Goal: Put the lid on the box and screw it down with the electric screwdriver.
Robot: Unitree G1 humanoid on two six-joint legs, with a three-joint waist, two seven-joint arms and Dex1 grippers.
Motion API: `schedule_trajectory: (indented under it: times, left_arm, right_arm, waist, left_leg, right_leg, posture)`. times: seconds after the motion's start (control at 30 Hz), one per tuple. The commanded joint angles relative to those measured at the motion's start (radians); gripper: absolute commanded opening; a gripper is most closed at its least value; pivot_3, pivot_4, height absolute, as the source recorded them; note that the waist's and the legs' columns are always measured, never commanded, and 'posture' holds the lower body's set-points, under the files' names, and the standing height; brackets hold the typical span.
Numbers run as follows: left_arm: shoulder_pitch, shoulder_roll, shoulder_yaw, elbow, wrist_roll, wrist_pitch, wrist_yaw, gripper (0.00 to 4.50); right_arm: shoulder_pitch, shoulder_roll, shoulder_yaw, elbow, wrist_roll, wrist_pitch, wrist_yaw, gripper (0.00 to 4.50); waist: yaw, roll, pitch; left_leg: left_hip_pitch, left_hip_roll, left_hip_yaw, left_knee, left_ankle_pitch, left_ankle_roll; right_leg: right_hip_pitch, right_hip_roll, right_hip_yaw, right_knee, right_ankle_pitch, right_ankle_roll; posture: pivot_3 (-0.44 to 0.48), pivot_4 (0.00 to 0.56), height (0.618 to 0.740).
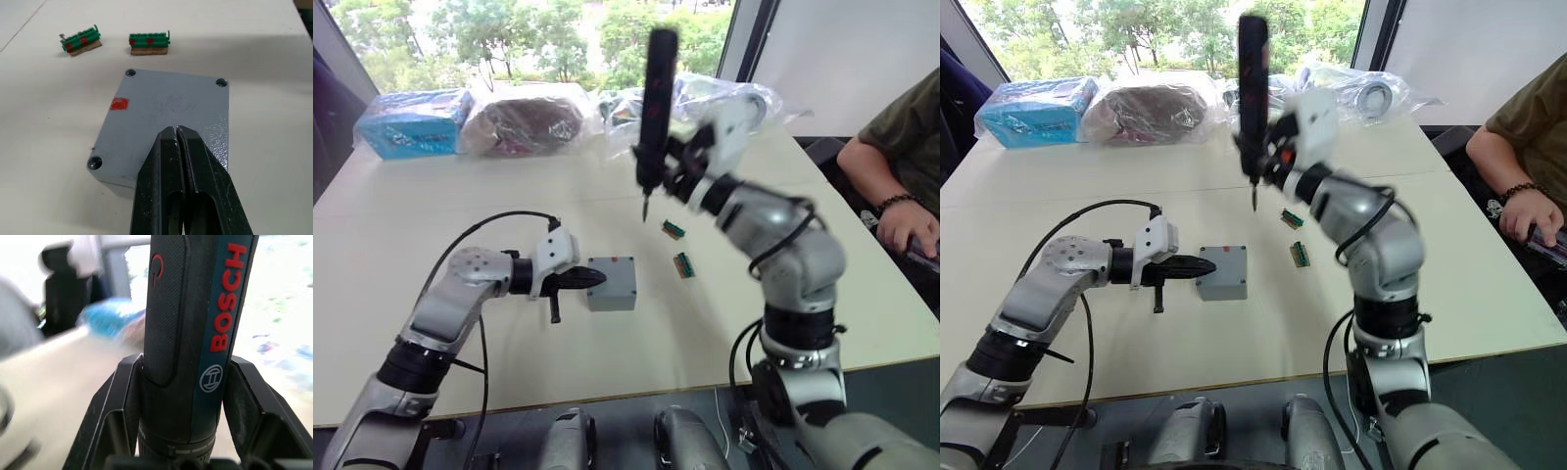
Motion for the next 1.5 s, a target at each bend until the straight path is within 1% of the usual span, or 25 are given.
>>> schedule_trajectory:
  times: [0.03, 0.07, 0.1, 0.17, 0.27, 0.33, 0.4, 0.53, 0.63, 0.83, 0.9, 0.93, 0.97, 1.0, 1.03, 1.07, 1.17, 1.23, 1.3, 1.37, 1.4, 1.43, 1.47, 1.5]
  left_arm:
    - [-0.001, 0.044, 0.104, -0.127, -0.098, 0.053, -0.007, 0.0]
    - [0.0, 0.053, 0.118, -0.146, -0.112, 0.062, -0.006, 0.0]
    - [0.0, 0.061, 0.129, -0.161, -0.124, 0.07, -0.004, 0.0]
    - [-0.003, 0.078, 0.144, -0.186, -0.144, 0.093, 0.002, 0.0]
    - [-0.011, 0.093, 0.169, -0.218, -0.161, 0.102, 0.014, 0.0]
    - [-0.014, 0.098, 0.18, -0.232, -0.176, 0.11, 0.025, 0.0]
    - [-0.013, 0.1, 0.188, -0.244, -0.187, 0.117, 0.036, 0.0]
    - [-0.005, 0.111, 0.208, -0.267, -0.21, 0.127, 0.048, 0.0]
    - [-0.003, 0.119, 0.215, -0.276, -0.22, 0.141, 0.066, 0.0]
    - [0.007, 0.127, 0.216, -0.302, -0.244, 0.158, 0.091, 0.0]
    - [0.016, 0.133, 0.218, -0.307, -0.249, 0.17, 0.101, 0.0]
    - [0.02, 0.135, 0.219, -0.308, -0.25, 0.176, 0.105, 0.0]
    - [0.03, 0.14, 0.223, -0.313, -0.25, 0.181, 0.108, 0.0]
    - [0.038, 0.145, 0.226, -0.315, -0.25, 0.183, 0.111, 0.0]
    - [0.046, 0.15, 0.233, -0.317, -0.252, 0.185, 0.114, 0.0]
    - [0.053, 0.154, 0.243, -0.316, -0.256, 0.188, 0.119, 0.0]
    - [0.063, 0.164, 0.267, -0.294, -0.259, 0.198, 0.134, 0.0]
    - [0.086, 0.178, 0.266, -0.269, -0.236, 0.181, 0.132, 0.0]
    - [0.118, 0.19, 0.25, -0.243, -0.2, 0.156, 0.125, 0.0]
    - [0.141, 0.19, 0.237, -0.204, -0.176, 0.135, 0.123, 0.0]
    - [0.147, 0.191, 0.231, -0.188, -0.163, 0.12, 0.119, 0.0]
    - [0.153, 0.191, 0.222, -0.166, -0.148, 0.105, 0.113, 0.0]
    - [0.156, 0.19, 0.216, -0.15, -0.138, 0.095, 0.108, 0.0]
    - [0.157, 0.185, 0.207, -0.127, -0.127, 0.083, 0.103, 0.0]
  right_arm:
    - [-0.104, -0.159, -0.041, 0.077, 0.021, 0.339, -0.011, 1.84]
    - [-0.119, -0.196, -0.043, 0.111, 0.023, 0.404, -0.001, 1.84]
    - [-0.13, -0.23, -0.04, 0.144, 0.025, 0.449, 0.01, 1.84]
    - [-0.143, -0.299, -0.006, 0.208, 0.033, 0.489, 0.049, 1.84]
    - [-0.141, -0.429, 0.14, 0.328, 0.025, 0.52, 0.122, 1.84]
    - [-0.137, -0.479, 0.224, 0.389, 0.022, 0.532, 0.163, 1.84]
    - [-0.133, -0.515, 0.311, 0.439, 0.01, 0.503, 0.208, 1.84]
    - [-0.141, -0.512, 0.412, 0.592, -0.062, 0.394, 0.247, 1.84]
    - [-0.152, -0.488, 0.465, 0.674, -0.097, 0.362, 0.274, 1.84]
    - [-0.163, -0.459, 0.51, 0.775, -0.164, 0.291, 0.323, 1.84]
    - [-0.175, -0.454, 0.501, 0.797, -0.178, 0.274, 0.336, 2.82]
    - [-0.182, -0.453, 0.497, 0.803, -0.183, 0.267, 0.344, 3.03]
    - [-0.19, -0.459, 0.495, 0.797, -0.193, 0.258, 0.348, 3.48]
    - [-0.195, -0.466, 0.495, 0.787, -0.2, 0.242, 0.357, 3.76]
    - [-0.194, -0.48, 0.494, 0.762, -0.209, 0.204, 0.373, 4.18]
    - [-0.187, -0.503, 0.506, 0.723, -0.234, 0.138, 0.39, 4.48]
    - [-0.158, -0.553, 0.499, 0.598, -0.27, 0.0, 0.431, 4.48]
    - [-0.119, -0.551, 0.439, 0.487, -0.251, -0.091, 0.446, 4.48]
    - [-0.064, -0.518, 0.359, 0.361, -0.19, -0.165, 0.474, 4.48]
    - [0.005, -0.494, 0.318, 0.248, -0.153, -0.188, 0.492, 4.03]
    - [0.038, -0.489, 0.312, 0.209, -0.154, -0.204, 0.493, 3.77]
    - [0.085, -0.483, 0.317, 0.163, -0.158, -0.227, 0.493, 3.36]
    - [0.122, -0.479, 0.322, 0.128, -0.161, -0.245, 0.494, 3.19]
    - [0.162, -0.464, 0.325, 0.092, -0.159, -0.248, 0.484, 2.68]
  waist:
    - [-0.001, 0.0, 0.001]
    - [-0.001, 0.0, 0.002]
    - [0.0, -0.001, 0.002]
    - [-0.001, 0.001, 0.004]
    - [-0.004, 0.004, 0.011]
    - [-0.006, 0.003, 0.012]
    - [-0.009, 0.003, 0.012]
    - [-0.01, 0.003, 0.014]
    - [-0.006, 0.003, 0.014]
    - [-0.006, 0.002, 0.015]
    - [-0.007, 0.002, 0.015]
    - [-0.007, 0.002, 0.015]
    - [-0.006, 0.002, 0.015]
    - [-0.005, 0.002, 0.015]
    - [-0.005, 0.002, 0.015]
    - [-0.005, 0.002, 0.015]
    - [-0.002, 0.003, 0.017]
    - [-0.002, 0.002, 0.017]
    - [-0.006, 0.002, 0.017]
    - [-0.006, 0.002, 0.017]
    - [-0.004, 0.002, 0.017]
    - [-0.002, 0.002, 0.017]
    - [0.002, 0.001, 0.017]
    - [0.004, 0.001, 0.017]
  left_leg:
    - [0.0, 0.0, 0.0, 0.0, 0.0, 0.0]
    - [0.0, 0.0, 0.001, 0.0, 0.0, 0.0]
    - [0.0, 0.0, 0.001, 0.0, 0.0, 0.0]
    - [0.0, -0.001, 0.001, 0.0, 0.0, 0.0]
    - [0.0, -0.002, 0.002, -0.001, 0.0, 0.0]
    - [0.0, -0.002, 0.002, -0.001, 0.0, 0.0]
    - [0.0, -0.002, 0.002, -0.002, 0.0, 0.0]
    - [0.0, -0.001, 0.002, -0.003, 0.0, 0.0]
    - [0.0, -0.001, 0.003, -0.003, 0.0, 0.0]
    - [-0.001, -0.001, 0.003, -0.002, 0.0, 0.0]
    - [-0.001, -0.001, 0.003, -0.001, 0.0, 0.0]
    - [-0.001, -0.001, 0.003, -0.001, 0.0, 0.0]
    - [-0.001, -0.001, 0.003, -0.001, 0.0, 0.0]
    - [0.0, -0.001, 0.003, -0.001, 0.0, 0.0]
    - [0.0, -0.001, 0.003, -0.001, 0.0, 0.0]
    - [0.0, -0.001, 0.003, -0.001, 0.0, 0.0]
    - [-0.001, -0.001, 0.003, -0.001, 0.0, 0.0]
    - [-0.001, -0.001, 0.003, -0.001, 0.0, 0.0]
    - [-0.001, -0.001, 0.003, -0.001, 0.0, 0.0]
    - [-0.001, -0.001, 0.003, -0.002, 0.0, 0.0]
    - [-0.001, 0.0, 0.002, -0.002, 0.0, 0.0]
    - [-0.001, 0.0, 0.002, -0.002, 0.0, 0.0]
    - [-0.001, 0.0, 0.002, -0.002, 0.0, 0.0]
    - [-0.001, 0.0, 0.002, -0.002, 0.0, 0.0]
  right_leg:
    - [0.0, 0.0, 0.0, 0.0, 0.0, 0.0]
    - [0.0, 0.0, 0.0, 0.0, 0.0, 0.0]
    - [0.0, -0.001, 0.0, 0.0, -0.002, -0.004]
    - [0.0, -0.001, 0.0, -0.001, -0.002, -0.004]
    - [0.0, 0.0, 0.001, -0.002, -0.002, -0.004]
    - [0.0, 0.001, 0.001, -0.003, -0.002, -0.003]
    - [-0.001, 0.003, 0.001, -0.003, 0.0, 0.0]
    - [-0.002, 0.005, 0.002, -0.003, 0.0, 0.0]
    - [-0.002, 0.004, 0.002, -0.003, 0.0, 0.0]
    - [-0.002, 0.004, 0.002, -0.003, 0.0, 0.0]
    - [-0.002, 0.004, 0.002, -0.003, 0.0, 0.0]
    - [-0.002, 0.004, 0.002, -0.003, 0.0, 0.0]
    - [-0.002, 0.004, 0.002, -0.003, 0.0, 0.0]
    - [-0.002, 0.004, 0.002, -0.003, 0.0, 0.0]
    - [-0.002, 0.004, 0.002, -0.003, 0.0, 0.0]
    - [-0.002, 0.004, 0.002, -0.002, 0.0, 0.0]
    - [-0.002, 0.004, 0.002, -0.003, 0.0, 0.0]
    - [-0.003, 0.004, 0.002, -0.003, 0.0, 0.0]
    - [-0.003, 0.004, 0.002, -0.003, 0.0, 0.0]
    - [-0.003, 0.005, 0.002, -0.002, 0.0, 0.0]
    - [-0.003, 0.005, 0.002, -0.002, 0.0, 0.0]
    - [-0.003, 0.005, 0.001, -0.002, 0.0, 0.0]
    - [-0.002, 0.005, 0.001, -0.002, 0.0, 0.0]
    - [-0.002, 0.004, 0.001, -0.002, 0.0, 0.0]
  posture:
    - [0.0, 0.15, 0.74]
    - [0.0, 0.15, 0.74]
    - [0.0, 0.15, 0.74]
    - [0.0, 0.15, 0.74]
    - [0.0, 0.15, 0.74]
    - [0.0, 0.15, 0.74]
    - [0.0, 0.15, 0.74]
    - [0.0, 0.15, 0.74]
    - [0.0, 0.15, 0.74]
    - [0.0, 0.15, 0.74]
    - [0.0, 0.15, 0.74]
    - [0.0, 0.15, 0.74]
    - [0.0, 0.15, 0.74]
    - [0.0, 0.15, 0.74]
    - [0.0, 0.15, 0.74]
    - [0.0, 0.15, 0.74]
    - [0.0, 0.15, 0.74]
    - [0.0, 0.15, 0.74]
    - [0.0, 0.15, 0.74]
    - [0.0, 0.15, 0.74]
    - [0.0, 0.15, 0.74]
    - [0.0, 0.15, 0.74]
    - [0.0, 0.15, 0.74]
    - [0.0, 0.15, 0.74]
